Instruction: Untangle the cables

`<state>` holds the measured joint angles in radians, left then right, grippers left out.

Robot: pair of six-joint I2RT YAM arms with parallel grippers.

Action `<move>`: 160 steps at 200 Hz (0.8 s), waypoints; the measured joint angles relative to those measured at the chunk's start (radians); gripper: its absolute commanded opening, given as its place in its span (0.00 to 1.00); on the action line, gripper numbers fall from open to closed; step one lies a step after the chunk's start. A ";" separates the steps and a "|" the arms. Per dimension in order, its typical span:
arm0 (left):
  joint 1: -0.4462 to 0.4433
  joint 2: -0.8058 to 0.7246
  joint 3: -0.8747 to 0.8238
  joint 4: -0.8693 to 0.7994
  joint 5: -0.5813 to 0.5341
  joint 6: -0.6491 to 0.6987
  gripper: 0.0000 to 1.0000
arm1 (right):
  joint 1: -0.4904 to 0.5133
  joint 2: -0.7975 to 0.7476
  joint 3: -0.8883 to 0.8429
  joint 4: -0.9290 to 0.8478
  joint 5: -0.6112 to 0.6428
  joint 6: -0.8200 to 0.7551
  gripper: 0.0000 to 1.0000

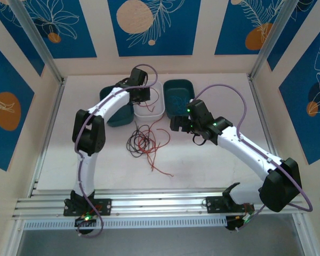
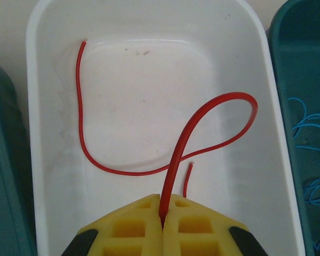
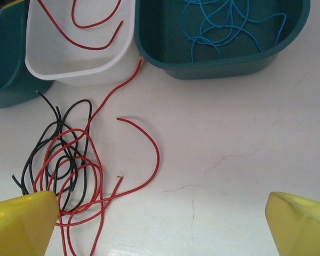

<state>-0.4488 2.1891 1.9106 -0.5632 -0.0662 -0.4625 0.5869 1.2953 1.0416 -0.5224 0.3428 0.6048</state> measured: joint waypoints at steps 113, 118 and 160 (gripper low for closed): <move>-0.002 0.032 0.021 -0.028 -0.021 0.020 0.68 | 0.000 0.005 0.002 -0.010 -0.021 0.000 0.99; -0.002 0.026 0.020 -0.027 -0.022 0.020 0.64 | 0.000 0.005 0.002 -0.010 -0.021 0.000 0.99; -0.001 -0.049 0.019 -0.005 -0.040 0.039 0.49 | 0.000 0.005 0.002 -0.010 -0.029 0.000 0.99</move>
<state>-0.4500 2.1403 1.9301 -0.5682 -0.1062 -0.4236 0.5869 1.2999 1.0431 -0.5323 0.3138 0.6044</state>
